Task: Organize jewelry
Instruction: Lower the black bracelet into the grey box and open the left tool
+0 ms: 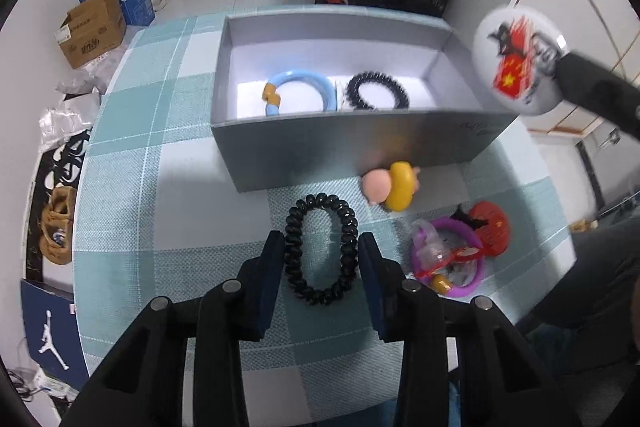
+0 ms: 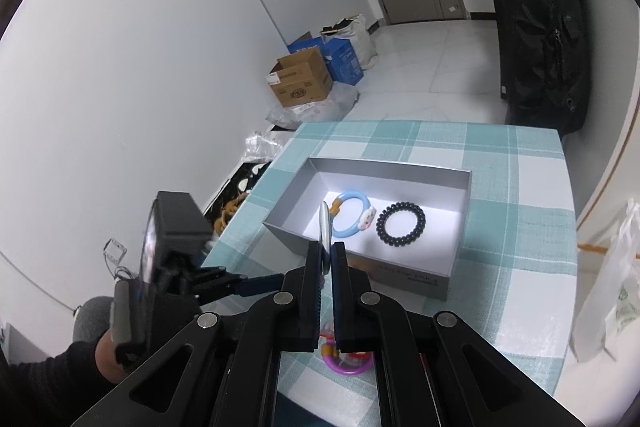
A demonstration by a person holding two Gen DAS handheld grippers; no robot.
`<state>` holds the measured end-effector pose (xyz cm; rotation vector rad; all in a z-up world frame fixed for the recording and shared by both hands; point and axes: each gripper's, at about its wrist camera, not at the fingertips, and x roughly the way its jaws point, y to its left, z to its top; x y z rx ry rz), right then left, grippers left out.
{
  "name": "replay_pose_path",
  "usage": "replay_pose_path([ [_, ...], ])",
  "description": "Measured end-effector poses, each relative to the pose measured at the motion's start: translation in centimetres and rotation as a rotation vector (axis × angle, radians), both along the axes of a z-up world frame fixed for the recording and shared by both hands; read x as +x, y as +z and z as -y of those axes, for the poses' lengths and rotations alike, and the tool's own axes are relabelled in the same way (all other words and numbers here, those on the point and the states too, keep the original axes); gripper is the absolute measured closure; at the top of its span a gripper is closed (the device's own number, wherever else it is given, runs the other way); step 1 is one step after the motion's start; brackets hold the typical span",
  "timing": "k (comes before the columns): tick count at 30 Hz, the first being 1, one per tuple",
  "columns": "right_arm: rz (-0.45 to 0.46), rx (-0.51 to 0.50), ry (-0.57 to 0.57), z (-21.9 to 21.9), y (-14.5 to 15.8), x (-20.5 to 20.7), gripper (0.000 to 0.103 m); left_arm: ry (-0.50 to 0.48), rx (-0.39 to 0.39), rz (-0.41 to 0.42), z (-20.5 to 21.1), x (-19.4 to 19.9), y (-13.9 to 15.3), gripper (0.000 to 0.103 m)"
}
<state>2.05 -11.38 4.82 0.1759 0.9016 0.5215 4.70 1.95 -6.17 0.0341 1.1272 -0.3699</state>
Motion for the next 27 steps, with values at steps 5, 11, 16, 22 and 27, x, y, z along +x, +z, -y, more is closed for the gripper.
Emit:
replay_pose_path([
  [5,0.012,0.009,-0.028,0.5,0.3,0.2,0.099,-0.004,-0.103,0.040,-0.3,-0.7,2.1,0.071],
  [11,0.015,0.020,-0.041,0.7,0.5,0.6,0.099,-0.029,-0.183,0.123,0.0,-1.8,4.5,0.071],
  [16,0.007,0.031,-0.052,0.8,0.4,1.1,0.099,-0.023,-0.214,0.181,-0.1,-1.7,5.6,0.071],
  [22,0.014,0.039,-0.073,0.8,0.7,1.6,0.100,0.017,-0.228,0.218,-0.6,0.1,6.5,0.071],
  [27,0.010,0.041,-0.091,0.6,0.6,2.4,0.100,0.054,-0.243,0.221,-0.9,1.7,6.6,0.071],
])
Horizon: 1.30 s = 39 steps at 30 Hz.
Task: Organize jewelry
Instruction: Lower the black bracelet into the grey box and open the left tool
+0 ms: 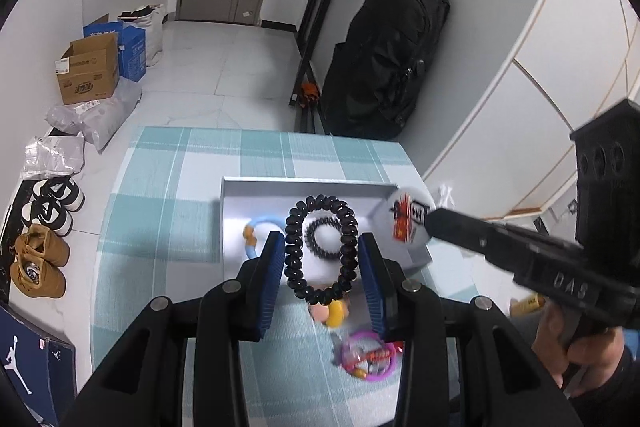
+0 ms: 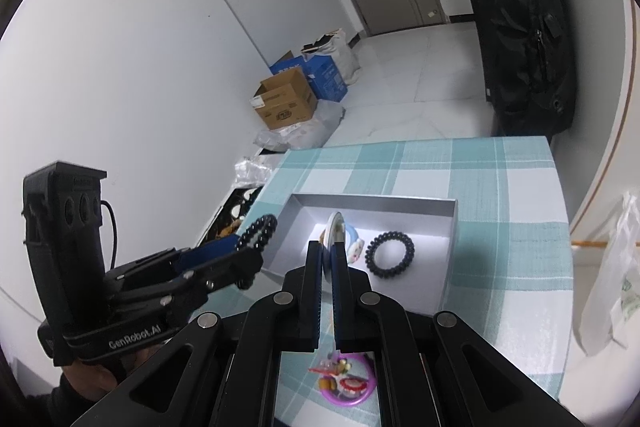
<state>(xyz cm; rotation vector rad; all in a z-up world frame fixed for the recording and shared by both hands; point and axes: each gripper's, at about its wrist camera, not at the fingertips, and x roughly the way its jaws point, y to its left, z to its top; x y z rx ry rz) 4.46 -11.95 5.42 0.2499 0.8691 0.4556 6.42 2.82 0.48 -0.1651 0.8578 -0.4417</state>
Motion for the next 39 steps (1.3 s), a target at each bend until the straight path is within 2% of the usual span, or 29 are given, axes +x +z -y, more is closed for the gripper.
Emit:
replay_pose_path([
  [11,-0.067,0.026,-0.032,0.4,-1.5,2.5,0.100,0.042,-0.013,-0.092,0.5,2.7,-1.6,0.071],
  [22,-0.132,0.038,-0.049,0.5,-3.0,4.8,0.100,0.034,-0.016,-0.188,1.8,4.9,-3.3,0.071],
  [32,-0.189,0.033,-0.074,1.3,-4.5,5.8,0.100,0.034,-0.020,-0.223,2.4,5.9,-4.0,0.070],
  [34,-0.204,0.036,-0.076,1.4,-4.8,5.8,0.099,0.045,-0.005,-0.229,2.5,6.0,-4.0,0.063],
  [36,-0.208,0.036,-0.081,1.4,-5.0,5.8,0.096,0.068,0.003,-0.227,2.4,6.1,-4.0,0.061],
  [38,-0.212,0.039,-0.082,1.4,-5.0,5.9,0.093,0.092,-0.023,-0.227,1.9,6.0,-4.3,0.044],
  [39,-0.213,0.041,-0.084,1.4,-4.9,5.9,0.091,0.099,-0.040,-0.228,1.7,6.0,-4.4,0.041],
])
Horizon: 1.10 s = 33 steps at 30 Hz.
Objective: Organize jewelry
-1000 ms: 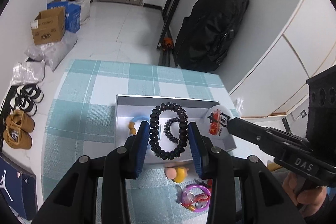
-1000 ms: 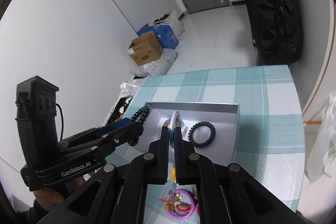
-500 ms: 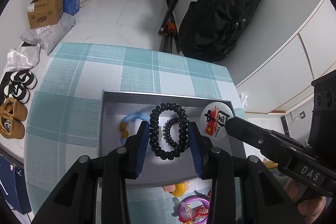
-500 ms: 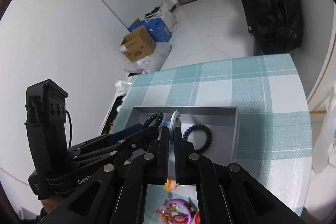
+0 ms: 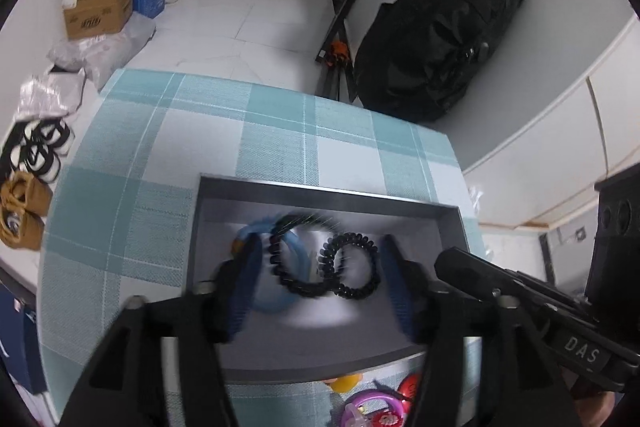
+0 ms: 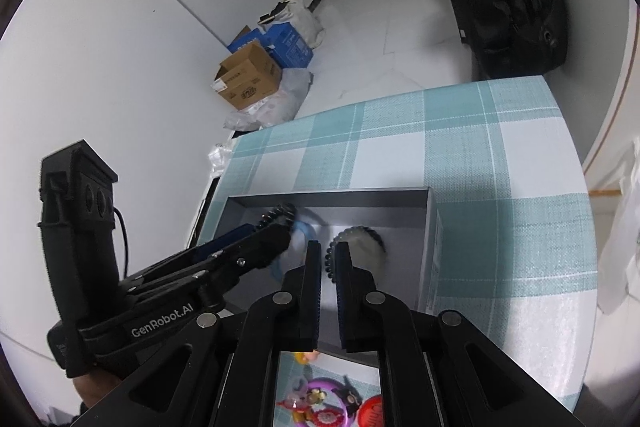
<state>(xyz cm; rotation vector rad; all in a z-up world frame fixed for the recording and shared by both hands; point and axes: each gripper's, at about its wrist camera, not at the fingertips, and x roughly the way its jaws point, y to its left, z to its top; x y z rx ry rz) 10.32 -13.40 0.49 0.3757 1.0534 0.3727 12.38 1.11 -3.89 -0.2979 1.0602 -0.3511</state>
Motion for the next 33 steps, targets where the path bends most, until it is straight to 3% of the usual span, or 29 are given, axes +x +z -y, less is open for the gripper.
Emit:
replay_pose_path([
  [2,0.015,-0.006,-0.009,0.2,0.3,-0.2,0.076,0.003,-0.021,0.007,-0.2,-0.3,0.1,0.039],
  [6,0.058,-0.013,-0.038,1.1,1.4,-0.8,0.070,-0.013,0.002,0.036,-0.1,-0.9,0.9,0.039],
  [8,0.076,-0.016,-0.047,1.5,1.8,-1.1,0.060,-0.011,0.018,0.048,0.0,-1.3,1.2,0.039],
  [25,0.222,-0.066,-0.017,1.9,4.3,-5.0,0.035,-0.005,0.193,0.213,0.7,-6.2,3.3,0.037],
  [30,0.256,-0.095,-0.032,2.4,4.5,-6.3,0.027,0.009,0.196,0.219,0.2,-7.8,3.3,0.036],
  [33,0.261,-0.126,-0.028,2.4,4.3,-7.3,0.023,0.007,0.207,0.246,0.2,-9.0,3.5,0.027],
])
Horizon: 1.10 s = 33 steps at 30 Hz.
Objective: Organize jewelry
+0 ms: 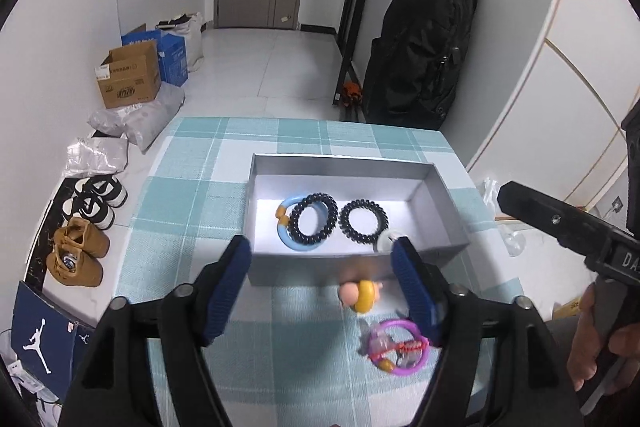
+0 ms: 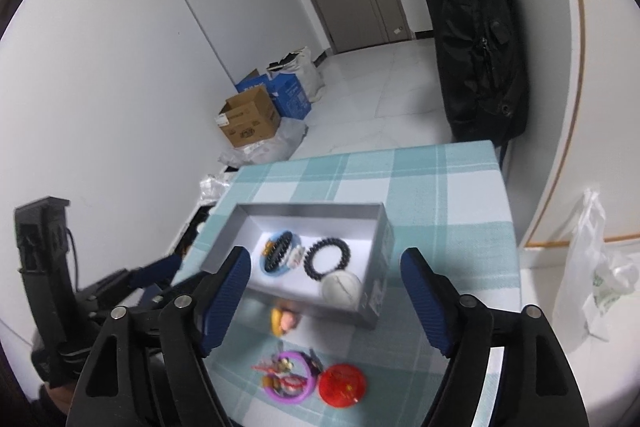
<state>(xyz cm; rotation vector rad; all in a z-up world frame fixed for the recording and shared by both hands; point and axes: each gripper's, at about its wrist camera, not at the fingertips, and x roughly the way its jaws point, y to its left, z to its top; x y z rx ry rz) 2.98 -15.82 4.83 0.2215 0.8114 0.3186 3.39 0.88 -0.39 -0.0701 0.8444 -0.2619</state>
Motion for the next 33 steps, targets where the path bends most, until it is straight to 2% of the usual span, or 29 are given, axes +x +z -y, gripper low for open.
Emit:
replay_pose_path([
  [4,0.017,-0.038,0.008,0.0,-0.1,-1.5,0.017,-0.022,0.000,0.039,0.1,-1.6,0.1,0.026],
  [7,0.023,-0.053,0.013,0.1,-0.2,-2.6,0.014,-0.035,-0.020,0.030,0.1,-2.3,-0.1,0.026],
  [11,0.009,-0.020,-0.016,0.9,-1.1,-4.1,0.008,-0.040,-0.023,-0.006,0.4,-2.9,-1.0,0.026],
  [17,-0.026,-0.031,-0.041,2.2,-2.8,-5.6,0.007,-0.058,-0.014,-0.079,1.0,-3.5,-2.8,0.026],
  [21,-0.059,-0.040,-0.053,2.9,-3.7,-6.1,0.007,-0.093,0.019,-0.123,2.1,-3.0,-4.1,0.026],
  [27,-0.052,-0.046,-0.058,3.0,-3.6,-7.0,0.007,-0.126,0.057,-0.148,3.5,-2.6,-5.3,0.026],
  [30,-0.057,-0.045,-0.077,3.1,-3.9,-7.3,0.007,-0.129,0.030,-0.153,3.7,-2.3,-5.3,0.027],
  [31,-0.064,-0.044,-0.079,3.1,-4.1,-7.3,0.007,-0.129,0.017,-0.158,3.6,-2.3,-5.3,0.028],
  [33,-0.082,-0.044,-0.076,3.2,-4.3,-7.1,0.007,-0.126,0.008,-0.171,3.5,-2.1,-5.5,0.042],
])
